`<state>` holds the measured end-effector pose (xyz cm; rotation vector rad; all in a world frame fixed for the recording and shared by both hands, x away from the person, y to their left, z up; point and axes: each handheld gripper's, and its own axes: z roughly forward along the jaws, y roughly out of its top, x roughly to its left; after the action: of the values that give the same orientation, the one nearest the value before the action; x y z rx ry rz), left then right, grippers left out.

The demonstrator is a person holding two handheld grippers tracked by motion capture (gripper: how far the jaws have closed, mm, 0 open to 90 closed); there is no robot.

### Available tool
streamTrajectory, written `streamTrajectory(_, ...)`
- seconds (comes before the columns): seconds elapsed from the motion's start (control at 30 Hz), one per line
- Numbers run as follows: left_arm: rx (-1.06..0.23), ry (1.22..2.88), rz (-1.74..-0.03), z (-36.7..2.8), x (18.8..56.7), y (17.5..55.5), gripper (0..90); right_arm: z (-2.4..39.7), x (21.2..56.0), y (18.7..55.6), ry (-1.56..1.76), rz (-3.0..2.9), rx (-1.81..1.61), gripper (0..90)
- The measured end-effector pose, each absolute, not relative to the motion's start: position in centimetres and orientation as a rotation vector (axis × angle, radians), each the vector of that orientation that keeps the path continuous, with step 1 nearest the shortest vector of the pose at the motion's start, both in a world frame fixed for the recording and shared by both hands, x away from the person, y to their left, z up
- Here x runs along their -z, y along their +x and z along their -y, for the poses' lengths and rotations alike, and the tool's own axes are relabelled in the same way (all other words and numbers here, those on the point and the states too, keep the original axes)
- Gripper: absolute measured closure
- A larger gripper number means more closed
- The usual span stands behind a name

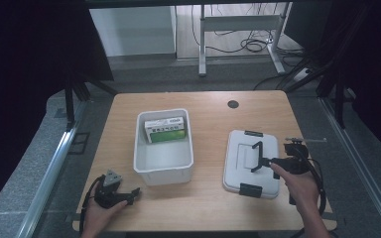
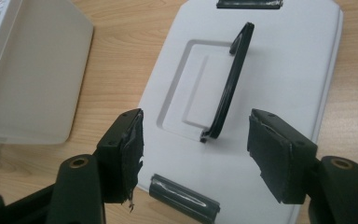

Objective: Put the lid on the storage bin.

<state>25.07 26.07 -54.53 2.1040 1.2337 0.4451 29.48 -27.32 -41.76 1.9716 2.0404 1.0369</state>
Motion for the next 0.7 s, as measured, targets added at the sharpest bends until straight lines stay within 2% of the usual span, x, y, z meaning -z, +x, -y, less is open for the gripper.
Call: streamTrajectory(0.7,-0.446,2.104,-1.233,-26.1,54.5,25.1,11.5,27.1,43.1,32.3,2.043,-2.035,-0.917,41.3)
